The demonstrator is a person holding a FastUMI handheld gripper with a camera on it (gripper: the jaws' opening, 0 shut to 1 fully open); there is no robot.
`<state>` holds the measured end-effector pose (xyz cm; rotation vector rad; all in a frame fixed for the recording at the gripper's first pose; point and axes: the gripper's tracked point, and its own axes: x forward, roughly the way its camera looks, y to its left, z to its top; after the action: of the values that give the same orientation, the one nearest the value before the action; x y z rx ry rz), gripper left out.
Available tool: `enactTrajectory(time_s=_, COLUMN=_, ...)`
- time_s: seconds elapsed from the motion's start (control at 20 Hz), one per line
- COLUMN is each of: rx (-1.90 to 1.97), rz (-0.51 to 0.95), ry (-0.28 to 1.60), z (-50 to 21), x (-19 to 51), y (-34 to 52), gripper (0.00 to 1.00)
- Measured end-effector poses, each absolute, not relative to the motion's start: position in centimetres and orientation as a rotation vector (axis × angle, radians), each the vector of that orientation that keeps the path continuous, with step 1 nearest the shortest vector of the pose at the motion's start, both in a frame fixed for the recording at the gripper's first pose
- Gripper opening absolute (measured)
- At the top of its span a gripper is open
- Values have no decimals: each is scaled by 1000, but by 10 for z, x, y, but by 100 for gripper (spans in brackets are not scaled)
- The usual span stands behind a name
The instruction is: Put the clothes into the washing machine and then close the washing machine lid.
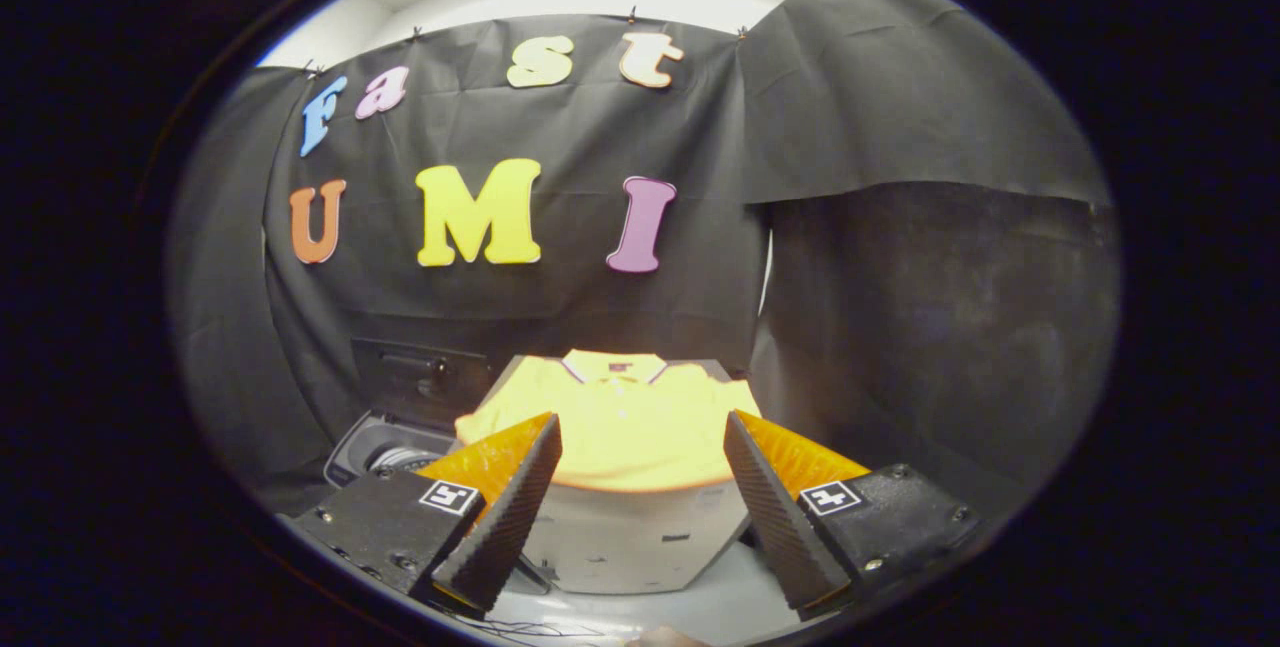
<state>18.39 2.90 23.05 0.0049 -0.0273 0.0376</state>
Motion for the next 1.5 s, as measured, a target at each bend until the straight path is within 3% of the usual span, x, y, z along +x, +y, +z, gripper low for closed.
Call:
enactTrajectory(time_s=0.4, rx=1, rz=112, ry=45, z=280, x=314, y=53, gripper=100)
enactTrajectory(time_s=0.8, rx=-24, rz=113, ry=304, z=239, x=423, y=63, gripper=100)
enactTrajectory(time_s=1.15, rx=-34, rz=116, ry=536, z=180, x=449, y=69, gripper=100)
enactTrajectory(time_s=1.5, rx=-36, rz=88, ry=614, z=157, x=452, y=67, gripper=100)
